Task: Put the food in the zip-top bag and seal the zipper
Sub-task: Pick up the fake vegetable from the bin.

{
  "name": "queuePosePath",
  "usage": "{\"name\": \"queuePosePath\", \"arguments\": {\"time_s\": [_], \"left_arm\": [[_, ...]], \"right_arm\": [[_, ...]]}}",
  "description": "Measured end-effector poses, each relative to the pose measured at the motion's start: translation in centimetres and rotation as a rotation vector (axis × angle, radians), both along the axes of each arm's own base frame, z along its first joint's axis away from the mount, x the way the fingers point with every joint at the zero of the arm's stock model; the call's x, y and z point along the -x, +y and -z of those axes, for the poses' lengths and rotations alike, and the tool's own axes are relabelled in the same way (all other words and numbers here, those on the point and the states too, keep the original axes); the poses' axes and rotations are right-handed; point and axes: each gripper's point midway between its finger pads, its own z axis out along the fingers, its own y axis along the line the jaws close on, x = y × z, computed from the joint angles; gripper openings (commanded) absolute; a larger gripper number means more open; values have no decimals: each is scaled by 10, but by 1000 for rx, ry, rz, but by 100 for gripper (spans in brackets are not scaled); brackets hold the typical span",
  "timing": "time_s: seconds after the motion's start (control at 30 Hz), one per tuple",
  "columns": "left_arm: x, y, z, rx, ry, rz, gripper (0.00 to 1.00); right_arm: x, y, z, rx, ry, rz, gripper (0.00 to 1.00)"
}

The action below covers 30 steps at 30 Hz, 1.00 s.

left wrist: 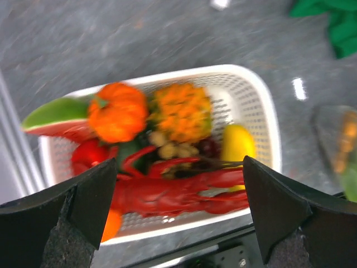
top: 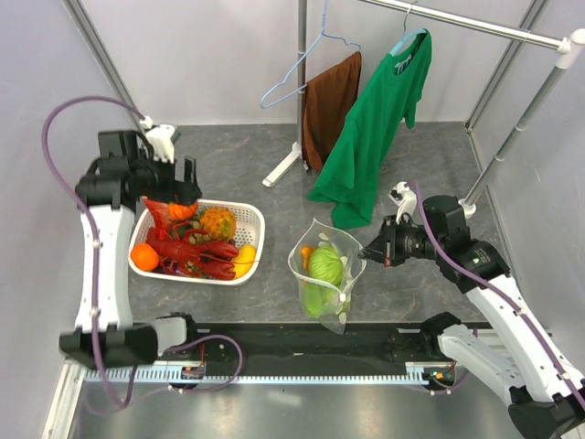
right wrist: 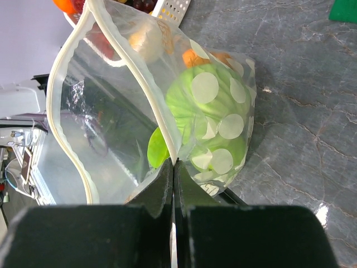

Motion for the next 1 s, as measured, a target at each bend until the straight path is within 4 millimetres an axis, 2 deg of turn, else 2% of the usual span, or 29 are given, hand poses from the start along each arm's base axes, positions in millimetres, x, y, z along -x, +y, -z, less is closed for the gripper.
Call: {"name": "queuePosePath", "arguments": {"time_s": [0.1, 0.2, 0.33, 0.5, 0.7, 0.83, 1.0], "left_arm": [[-21, 34, 17, -30, 87, -49, 100], [-21, 51, 41, -54, 184, -43, 100], [-24, 54, 54, -84, 221, 10, 99], [-38, 51, 68, -173, 224, 86, 100], [-54, 44, 104, -295, 280, 163, 100], [-67, 50, 123, -355, 305, 164, 100], [-73, 55, 144, -396, 345, 167, 100]], "right_arm": [[2, -1, -2, -3, -9, 1, 0], [4, -2, -6, -10, -24, 0, 0], [5, -2, -8, -14, -34, 0, 0], [5, -2, -7, -14, -33, 0, 0], [4, -2, -6, -11, -26, 0, 0], [4, -2, -4, -8, -19, 0, 0], [2, -1, -1, -2, -6, 0, 0]]}}
